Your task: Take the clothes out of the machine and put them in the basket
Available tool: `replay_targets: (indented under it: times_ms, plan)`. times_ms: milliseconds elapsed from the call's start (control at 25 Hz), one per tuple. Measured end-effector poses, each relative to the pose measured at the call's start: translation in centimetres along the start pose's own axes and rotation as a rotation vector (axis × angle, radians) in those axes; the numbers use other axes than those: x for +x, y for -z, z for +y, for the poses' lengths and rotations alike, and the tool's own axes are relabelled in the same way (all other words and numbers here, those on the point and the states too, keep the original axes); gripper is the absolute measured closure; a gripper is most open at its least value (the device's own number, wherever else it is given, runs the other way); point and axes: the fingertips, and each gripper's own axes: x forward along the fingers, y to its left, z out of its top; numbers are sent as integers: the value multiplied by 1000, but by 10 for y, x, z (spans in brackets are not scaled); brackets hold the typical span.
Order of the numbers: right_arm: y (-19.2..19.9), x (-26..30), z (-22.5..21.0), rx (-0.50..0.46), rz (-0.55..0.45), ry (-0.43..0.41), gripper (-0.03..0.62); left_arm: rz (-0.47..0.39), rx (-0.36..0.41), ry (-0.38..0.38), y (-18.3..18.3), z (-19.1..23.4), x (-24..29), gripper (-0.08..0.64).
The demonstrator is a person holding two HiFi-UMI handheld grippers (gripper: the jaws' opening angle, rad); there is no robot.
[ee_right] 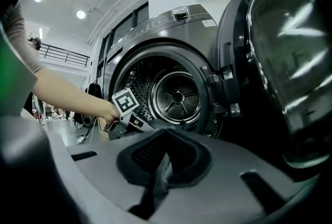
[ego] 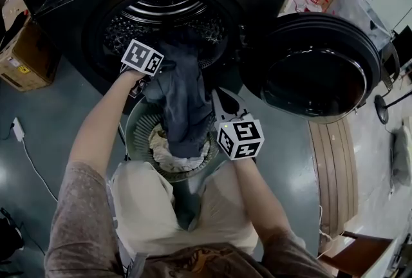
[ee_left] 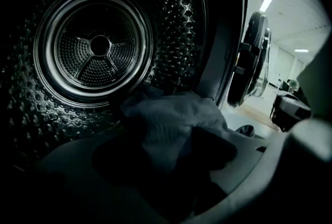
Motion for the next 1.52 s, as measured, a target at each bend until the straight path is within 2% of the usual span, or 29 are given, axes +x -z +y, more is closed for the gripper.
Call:
replay_targets:
  times_ms: [120,200,360,680,840,1000,1120,1200,1240,1400,1520]
  plan:
    - [0,-1,-3,1,-1,6,597,-1,22,50,1,-19,-1,389]
    - [1,-1,-3,8,-5,5,597,8,59,59,1,-29,-5,445]
    - [0,0,-1,13,-14,-5,597,22,115,135,6,-57,-30,465]
    - [3,2,-5,27,-10,-5,597,81,240,362,40,-151,-107,468]
    - [0,3,1,27,-19,-21,597,138,305,469,60,-197,-140,468]
    - [-3,3,8,23,-29,-38,597,184,328,557,73,-232,-161,466]
    - [-5,3,12,25,-34,-48,597,196,340,582,78,-244,-164,463]
    - [-5,4,15,25,-36,-53,597,205,343,573,82,-243,-161,457]
    - [-5,4,15,24,-36,-55,597,207,350,546,84,-239,-157,447]
    - [-5,3,14,24,-36,-50,597,155,367,322,77,-195,-130,283]
    - [-5,2,14,24,-33,-48,597,75,338,167,59,-156,-109,224]
